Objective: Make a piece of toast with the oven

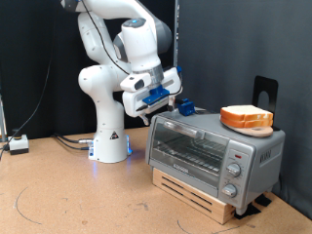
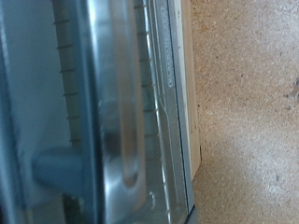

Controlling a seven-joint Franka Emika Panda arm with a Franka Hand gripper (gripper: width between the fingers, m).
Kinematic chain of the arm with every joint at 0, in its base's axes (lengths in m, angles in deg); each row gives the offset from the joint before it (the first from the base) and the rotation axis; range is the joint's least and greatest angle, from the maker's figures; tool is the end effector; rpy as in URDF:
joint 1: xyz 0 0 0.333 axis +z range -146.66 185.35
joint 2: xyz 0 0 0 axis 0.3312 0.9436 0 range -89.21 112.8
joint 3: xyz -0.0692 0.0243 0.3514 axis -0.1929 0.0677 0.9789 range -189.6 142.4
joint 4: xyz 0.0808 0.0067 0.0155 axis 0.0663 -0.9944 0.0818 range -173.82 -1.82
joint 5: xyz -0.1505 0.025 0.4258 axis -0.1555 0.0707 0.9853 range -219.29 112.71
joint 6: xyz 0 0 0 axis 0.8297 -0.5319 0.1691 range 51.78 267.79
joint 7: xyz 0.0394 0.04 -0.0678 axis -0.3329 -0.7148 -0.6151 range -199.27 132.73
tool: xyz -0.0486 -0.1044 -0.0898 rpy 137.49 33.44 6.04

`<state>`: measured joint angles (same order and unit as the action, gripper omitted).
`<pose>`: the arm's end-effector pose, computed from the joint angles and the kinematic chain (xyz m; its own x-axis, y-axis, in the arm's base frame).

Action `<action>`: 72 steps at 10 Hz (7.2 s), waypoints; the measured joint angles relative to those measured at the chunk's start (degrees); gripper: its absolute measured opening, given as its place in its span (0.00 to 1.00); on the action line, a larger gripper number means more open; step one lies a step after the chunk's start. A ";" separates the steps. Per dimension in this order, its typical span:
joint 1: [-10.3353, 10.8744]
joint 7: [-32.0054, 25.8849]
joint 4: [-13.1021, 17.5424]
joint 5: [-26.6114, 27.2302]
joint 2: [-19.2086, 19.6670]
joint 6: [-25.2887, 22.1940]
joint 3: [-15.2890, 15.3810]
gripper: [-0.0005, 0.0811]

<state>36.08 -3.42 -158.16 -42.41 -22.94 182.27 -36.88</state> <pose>0.3685 0.0471 0.3411 0.8590 -0.4994 -0.1132 -0.5108 -0.8204 -0.2571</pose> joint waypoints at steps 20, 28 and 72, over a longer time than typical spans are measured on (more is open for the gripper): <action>-9.53 -1.89 3.93 -8.87 19.48 16.27 -3.41 1.00; -9.11 -5.54 7.70 -4.44 30.43 24.77 -4.47 1.00; -13.11 -59.55 19.42 33.42 16.03 -37.83 -7.22 1.00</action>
<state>22.97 -62.97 -138.74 -9.00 -6.91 144.44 -44.10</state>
